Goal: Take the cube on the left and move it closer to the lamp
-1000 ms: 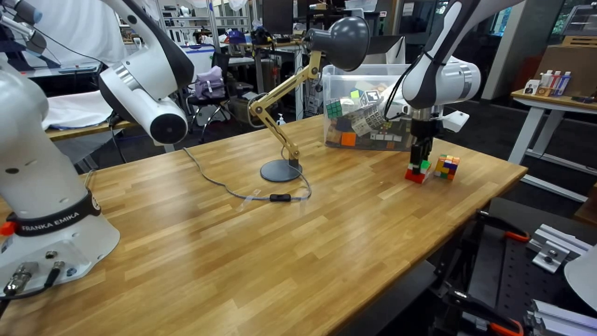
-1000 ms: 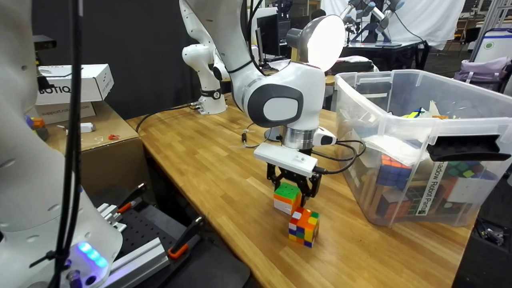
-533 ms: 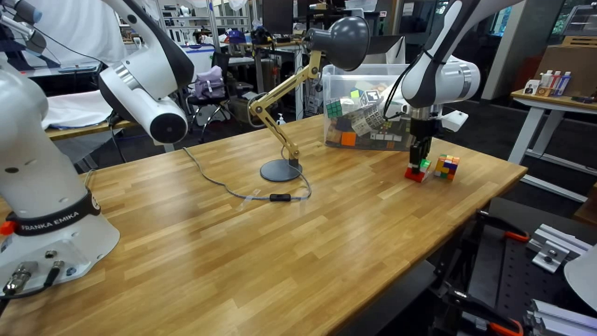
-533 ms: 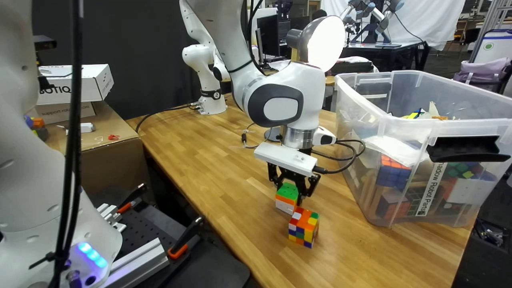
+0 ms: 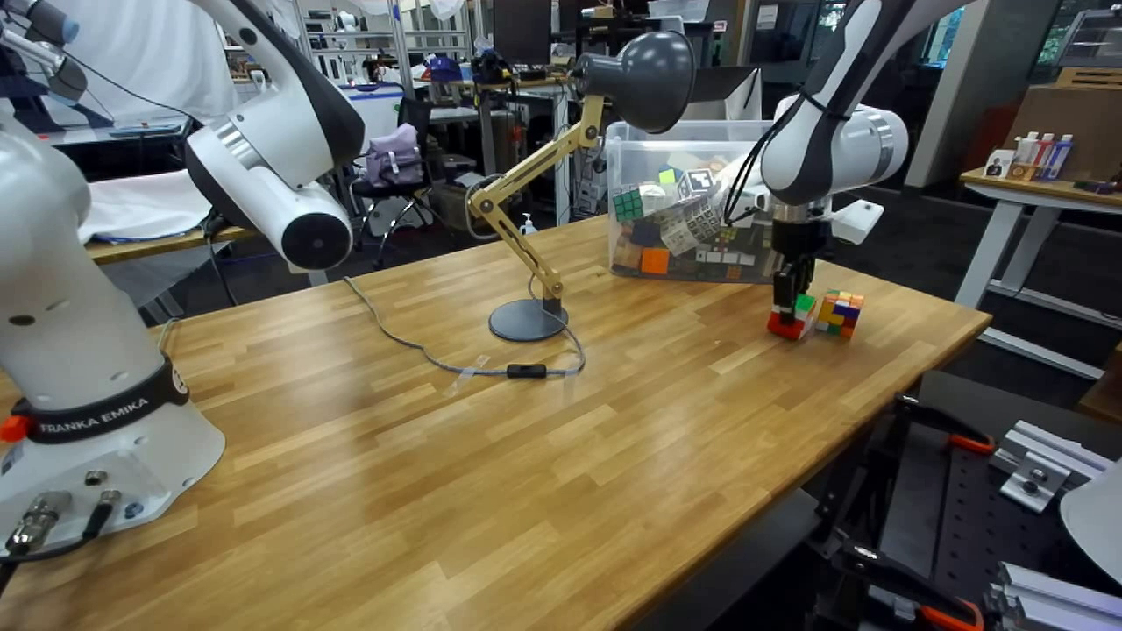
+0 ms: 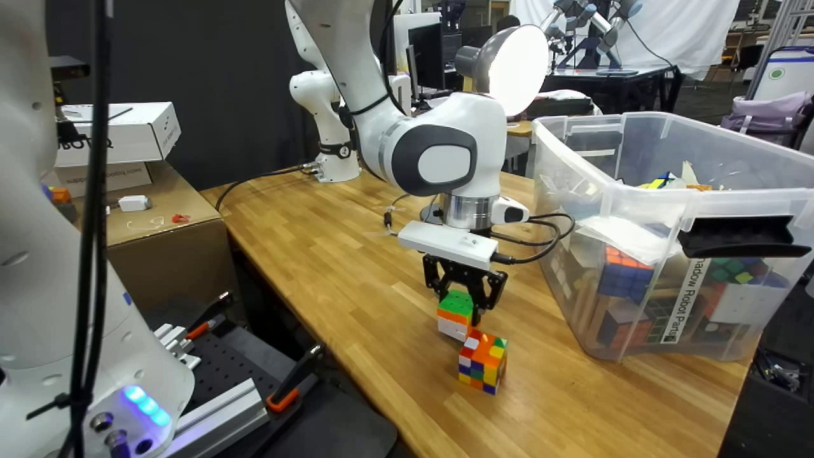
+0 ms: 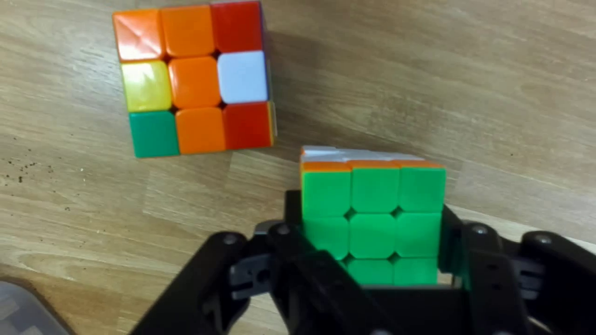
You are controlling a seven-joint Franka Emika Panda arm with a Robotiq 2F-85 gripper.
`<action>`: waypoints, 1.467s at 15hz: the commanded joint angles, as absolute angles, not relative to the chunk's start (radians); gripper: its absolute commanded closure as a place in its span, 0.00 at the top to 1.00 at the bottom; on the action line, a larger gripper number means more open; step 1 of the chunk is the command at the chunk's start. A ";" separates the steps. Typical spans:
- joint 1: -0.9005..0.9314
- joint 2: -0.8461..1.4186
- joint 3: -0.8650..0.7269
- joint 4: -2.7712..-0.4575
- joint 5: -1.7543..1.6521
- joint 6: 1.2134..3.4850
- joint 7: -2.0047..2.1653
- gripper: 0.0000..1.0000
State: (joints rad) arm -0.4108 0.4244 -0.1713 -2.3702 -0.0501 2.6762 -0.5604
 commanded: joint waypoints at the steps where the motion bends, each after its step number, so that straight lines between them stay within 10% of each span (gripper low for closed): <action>1: -0.332 0.363 -0.214 -2.423 -0.143 2.680 -0.428 0.37; 20: -0.252 0.303 -0.126 -2.430 0.152 2.547 -0.117 0.37; 21: -0.249 0.328 -0.133 -2.419 0.131 2.570 -0.125 0.62; 22: -0.248 0.326 -0.132 -2.420 0.132 2.570 -0.122 0.62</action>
State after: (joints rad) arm -0.2515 0.3257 -0.1287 -2.4205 0.1305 2.5719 -0.1216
